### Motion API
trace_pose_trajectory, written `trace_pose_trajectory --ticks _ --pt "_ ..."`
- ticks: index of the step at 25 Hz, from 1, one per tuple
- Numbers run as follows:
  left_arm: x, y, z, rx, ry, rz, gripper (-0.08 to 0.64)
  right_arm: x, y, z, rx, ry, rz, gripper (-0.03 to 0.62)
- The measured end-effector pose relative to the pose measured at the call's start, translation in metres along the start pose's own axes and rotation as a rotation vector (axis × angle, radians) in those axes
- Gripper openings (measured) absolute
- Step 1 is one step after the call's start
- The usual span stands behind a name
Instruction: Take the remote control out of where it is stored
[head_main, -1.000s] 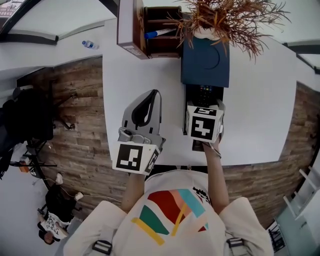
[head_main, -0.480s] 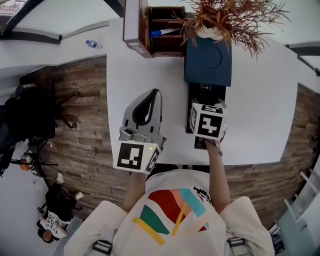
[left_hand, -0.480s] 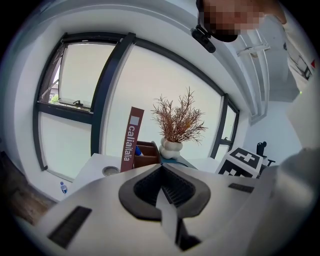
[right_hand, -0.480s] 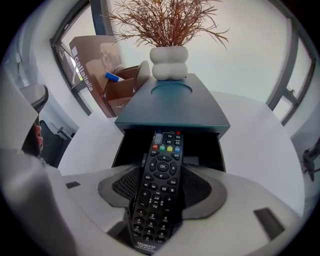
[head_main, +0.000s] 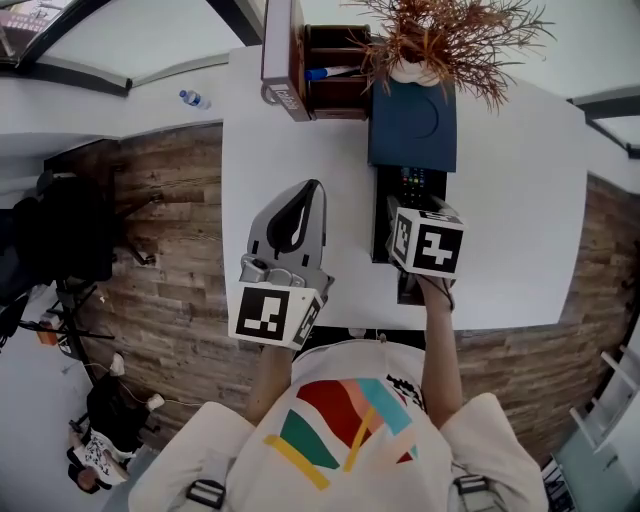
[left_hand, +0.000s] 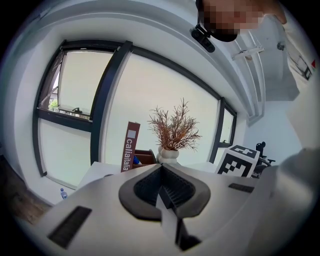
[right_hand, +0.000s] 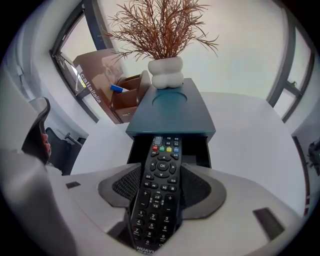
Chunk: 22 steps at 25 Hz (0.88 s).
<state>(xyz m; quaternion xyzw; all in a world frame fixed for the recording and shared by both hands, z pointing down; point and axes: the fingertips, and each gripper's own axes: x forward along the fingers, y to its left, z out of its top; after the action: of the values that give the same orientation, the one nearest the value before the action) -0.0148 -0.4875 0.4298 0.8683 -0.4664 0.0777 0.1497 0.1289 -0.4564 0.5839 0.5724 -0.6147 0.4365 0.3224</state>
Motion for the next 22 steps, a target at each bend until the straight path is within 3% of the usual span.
trace_pose_trajectory --ticks 6,10,17,22 --pt "-0.025 -0.009 0.013 0.006 -0.042 -0.010 0.008 -0.020 0.002 -0.015 -0.022 -0.004 -0.013 0.250" --pt "-0.046 -0.016 0.021 0.025 -0.073 -0.015 0.008 -0.041 0.005 -0.021 -0.004 -0.072 -0.007 0.250" --pt "-0.091 -0.032 0.041 0.073 -0.133 -0.046 0.008 -0.117 0.020 -0.012 0.003 -0.319 -0.003 0.250" --pt "-0.131 -0.043 0.063 0.082 -0.191 -0.068 0.008 -0.192 0.038 -0.007 0.029 -0.558 0.027 0.250"
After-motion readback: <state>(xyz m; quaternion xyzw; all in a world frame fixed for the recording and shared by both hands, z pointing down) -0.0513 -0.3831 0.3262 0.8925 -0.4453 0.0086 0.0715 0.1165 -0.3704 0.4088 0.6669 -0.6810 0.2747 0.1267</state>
